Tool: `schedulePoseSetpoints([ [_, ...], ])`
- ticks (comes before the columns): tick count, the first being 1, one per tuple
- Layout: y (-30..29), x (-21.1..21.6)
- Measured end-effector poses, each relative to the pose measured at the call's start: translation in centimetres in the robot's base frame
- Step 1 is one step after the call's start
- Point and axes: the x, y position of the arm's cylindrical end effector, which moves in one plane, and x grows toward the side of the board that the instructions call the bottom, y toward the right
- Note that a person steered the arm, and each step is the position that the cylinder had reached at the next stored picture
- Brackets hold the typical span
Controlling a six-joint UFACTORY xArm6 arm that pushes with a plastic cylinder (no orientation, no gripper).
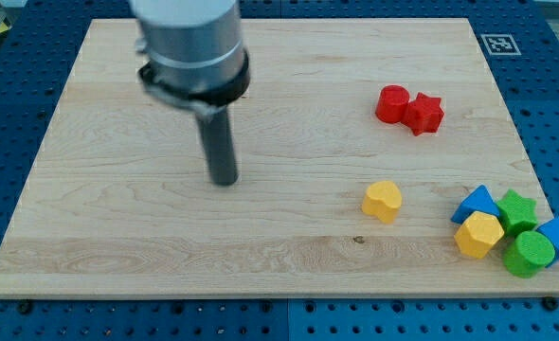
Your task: Move the yellow hexagon parallel to the right of the yellow heart
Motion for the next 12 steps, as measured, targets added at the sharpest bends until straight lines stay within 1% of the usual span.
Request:
schedulePoseSetpoints([
  [1,9.9,-1.6],
  [2,22.1,-2.9],
  [3,34.2,-0.9],
  [4,39.9,2.4],
  [5,39.9,6.0],
  [6,39.8,13.9],
  [7,38.6,14.4],
  [8,33.4,14.6],
  [9,30.3,14.5],
  [10,26.8,13.3],
  [11,24.1,12.1],
  [12,23.4,12.5],
])
